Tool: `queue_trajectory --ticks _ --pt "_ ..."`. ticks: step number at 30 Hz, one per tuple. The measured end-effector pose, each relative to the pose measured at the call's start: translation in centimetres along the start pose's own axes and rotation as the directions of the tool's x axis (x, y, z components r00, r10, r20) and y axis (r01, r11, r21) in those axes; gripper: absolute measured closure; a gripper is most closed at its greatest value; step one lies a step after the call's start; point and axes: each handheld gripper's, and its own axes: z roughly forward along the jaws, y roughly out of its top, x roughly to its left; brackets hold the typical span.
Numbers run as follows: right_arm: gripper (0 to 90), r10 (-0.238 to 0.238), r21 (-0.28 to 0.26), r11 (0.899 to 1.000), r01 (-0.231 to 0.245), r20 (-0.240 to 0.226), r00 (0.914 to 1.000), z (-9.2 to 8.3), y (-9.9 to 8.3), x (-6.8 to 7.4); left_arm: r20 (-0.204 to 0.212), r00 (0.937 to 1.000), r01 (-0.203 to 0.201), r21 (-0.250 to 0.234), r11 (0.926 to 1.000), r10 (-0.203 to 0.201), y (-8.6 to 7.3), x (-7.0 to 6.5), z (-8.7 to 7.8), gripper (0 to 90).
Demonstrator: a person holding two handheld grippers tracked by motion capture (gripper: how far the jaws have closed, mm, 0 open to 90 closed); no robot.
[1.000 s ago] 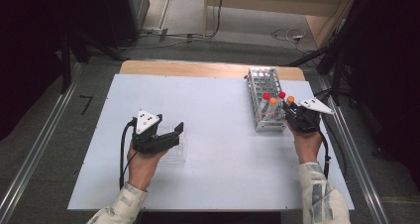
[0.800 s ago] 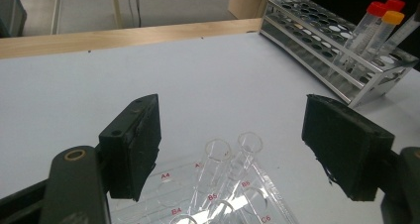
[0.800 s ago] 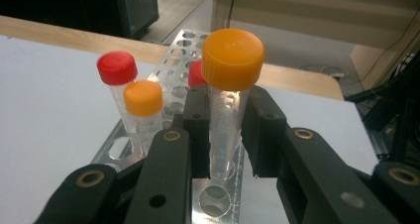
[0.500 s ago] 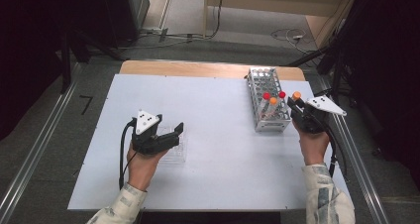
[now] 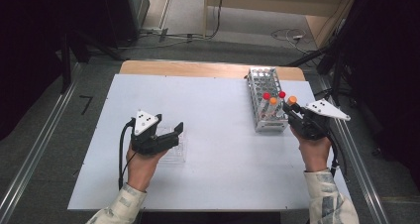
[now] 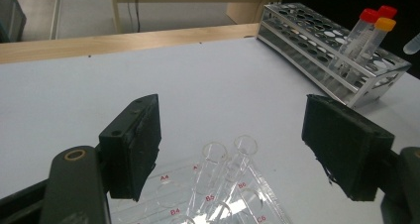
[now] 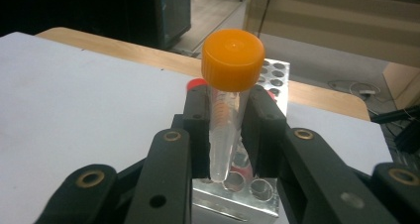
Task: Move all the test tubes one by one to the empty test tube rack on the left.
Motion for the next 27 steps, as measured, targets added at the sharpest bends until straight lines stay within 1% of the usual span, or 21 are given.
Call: queue_trajectory --ticks 6,11,14,19,21,23,25,27 --pt "71.2 -0.02 -0.002 1.0 0.019 -0.053 0.9984 -0.4 0.2 1.4 0.002 1.0 -0.002 0.001 1.0 0.002 0.0 0.0 -0.1 23.6" --pt "71.2 -0.034 0.013 0.999 0.036 -0.108 0.9936 0.0 0.0 2.9 0.011 0.9999 -0.006 -0.002 1.0 0.006 0.1 -0.3 -0.2 23.7" --pt "71.2 -0.047 0.023 0.998 0.051 -0.139 0.9892 0.4 -0.2 3.9 0.018 0.9998 -0.006 -0.005 1.0 0.006 0.1 -0.5 -0.2 23.7" --pt "71.2 -0.047 0.028 0.998 0.053 -0.187 0.9812 1.0 -0.7 5.1 0.025 0.9996 -0.012 -0.004 0.9999 0.012 0.1 -0.8 -0.2 23.7" --pt "71.2 -0.049 0.033 0.998 0.058 -0.208 0.9768 1.3 -1.0 5.6 0.03 0.9994 -0.02 0.0 0.9998 0.02 0.1 -0.9 -0.2 23.7" --pt "71.2 -0.053 0.041 0.997 0.063 -0.222 0.9737 1.6 -1.3 6.2 0.034 0.9992 -0.021 0.001 0.9998 0.021 0.1 -1.1 -0.1 23.7" --pt "71.2 -0.052 0.044 0.997 0.064 -0.244 0.9683 1.9 -1.5 6.7 0.039 0.999 -0.023 0.003 0.9997 0.023 0.0 -1.2 -0.1 23.7" --pt "71.1 -0.065 0.042 0.996 0.078 -0.252 0.9656 2.1 -1.8 7.4 0.044 0.9987 -0.026 0.006 0.9996 0.026 0.0 -1.4 -0.1 23.7"
